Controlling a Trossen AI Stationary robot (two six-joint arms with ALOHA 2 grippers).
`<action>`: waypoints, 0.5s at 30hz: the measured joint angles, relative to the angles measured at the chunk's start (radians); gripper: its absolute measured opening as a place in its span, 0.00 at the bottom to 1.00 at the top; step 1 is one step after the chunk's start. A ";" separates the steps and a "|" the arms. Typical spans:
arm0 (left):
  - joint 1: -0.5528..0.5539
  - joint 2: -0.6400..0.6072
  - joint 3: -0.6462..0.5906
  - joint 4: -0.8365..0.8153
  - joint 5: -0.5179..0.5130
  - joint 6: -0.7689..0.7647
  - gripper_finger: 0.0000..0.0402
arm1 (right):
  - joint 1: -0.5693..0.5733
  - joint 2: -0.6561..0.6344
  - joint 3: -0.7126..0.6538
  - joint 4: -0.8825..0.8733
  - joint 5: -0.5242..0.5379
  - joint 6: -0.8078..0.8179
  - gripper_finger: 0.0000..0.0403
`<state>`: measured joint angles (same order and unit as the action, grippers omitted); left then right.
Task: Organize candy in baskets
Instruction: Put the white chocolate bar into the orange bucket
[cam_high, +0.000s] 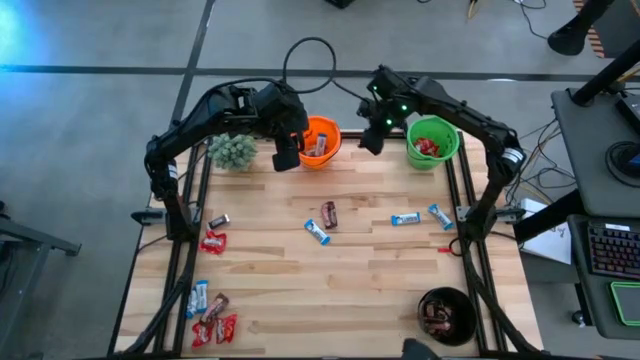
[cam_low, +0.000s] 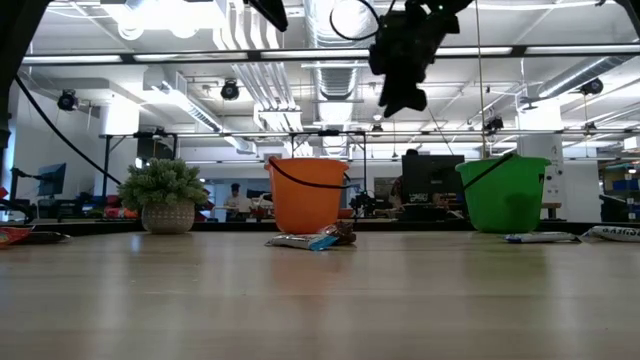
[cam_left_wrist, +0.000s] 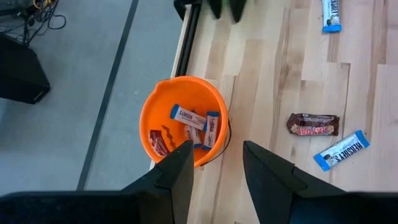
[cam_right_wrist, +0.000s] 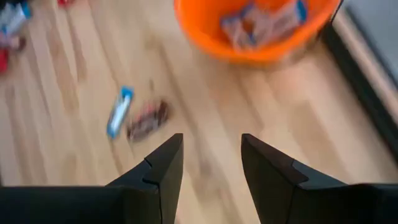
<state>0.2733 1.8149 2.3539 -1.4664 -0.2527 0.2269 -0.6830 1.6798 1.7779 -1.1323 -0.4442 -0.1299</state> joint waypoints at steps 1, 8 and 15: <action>0.000 0.000 0.000 -0.002 0.000 0.000 0.30 | 0.000 -0.002 0.000 -0.039 0.000 -0.014 0.37; 0.000 0.000 0.000 -0.024 0.000 0.000 0.30 | 0.000 -0.004 -0.016 -0.250 0.001 -0.078 0.35; 0.000 0.000 0.000 -0.034 0.000 -0.003 0.30 | 0.000 -0.007 -0.067 -0.310 0.001 -0.090 0.35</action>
<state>0.2733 1.8149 2.3539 -1.5000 -0.2523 0.2241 -0.6830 1.6730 1.7105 -1.4422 -0.4431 -0.2199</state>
